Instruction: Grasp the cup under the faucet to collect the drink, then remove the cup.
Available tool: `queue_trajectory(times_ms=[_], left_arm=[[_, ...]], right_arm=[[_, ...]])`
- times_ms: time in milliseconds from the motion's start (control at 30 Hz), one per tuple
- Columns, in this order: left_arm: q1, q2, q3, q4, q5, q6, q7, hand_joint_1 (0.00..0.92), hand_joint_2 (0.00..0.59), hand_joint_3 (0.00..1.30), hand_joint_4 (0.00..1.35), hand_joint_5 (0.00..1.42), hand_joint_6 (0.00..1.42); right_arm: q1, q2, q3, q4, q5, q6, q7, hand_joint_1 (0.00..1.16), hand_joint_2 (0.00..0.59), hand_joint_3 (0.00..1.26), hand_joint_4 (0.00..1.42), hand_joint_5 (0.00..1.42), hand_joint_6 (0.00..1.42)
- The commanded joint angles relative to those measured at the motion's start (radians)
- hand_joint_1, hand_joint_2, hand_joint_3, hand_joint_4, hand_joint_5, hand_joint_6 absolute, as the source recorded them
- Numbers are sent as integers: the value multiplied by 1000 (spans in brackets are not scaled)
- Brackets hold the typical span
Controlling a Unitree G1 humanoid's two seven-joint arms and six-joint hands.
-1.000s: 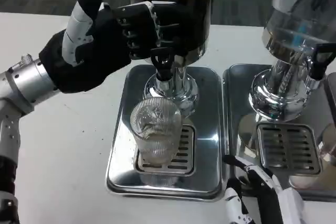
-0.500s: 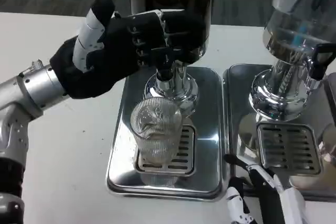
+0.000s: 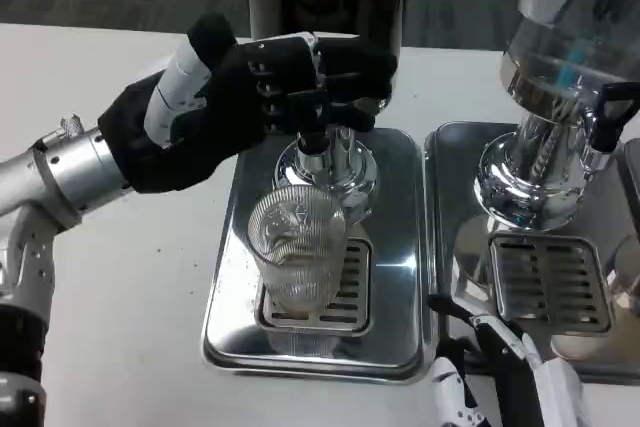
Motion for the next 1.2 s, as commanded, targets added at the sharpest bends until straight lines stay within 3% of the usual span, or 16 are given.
queue_trajectory(times_ms=[33, 1200], left_arm=[[20, 16, -14, -3, 28, -58, -14, 0, 85, 290, 141, 146, 255], [58, 48, -82, -22, 74, -310, -24, 0, 78, 287, 141, 144, 255]], right_arm=[[4, -2, -5, -7, 10, -16, 3, 214, 509, 317, 234, 169, 33], [-1, -6, -14, -24, 12, -13, 11, 214, 509, 317, 224, 161, 33]])
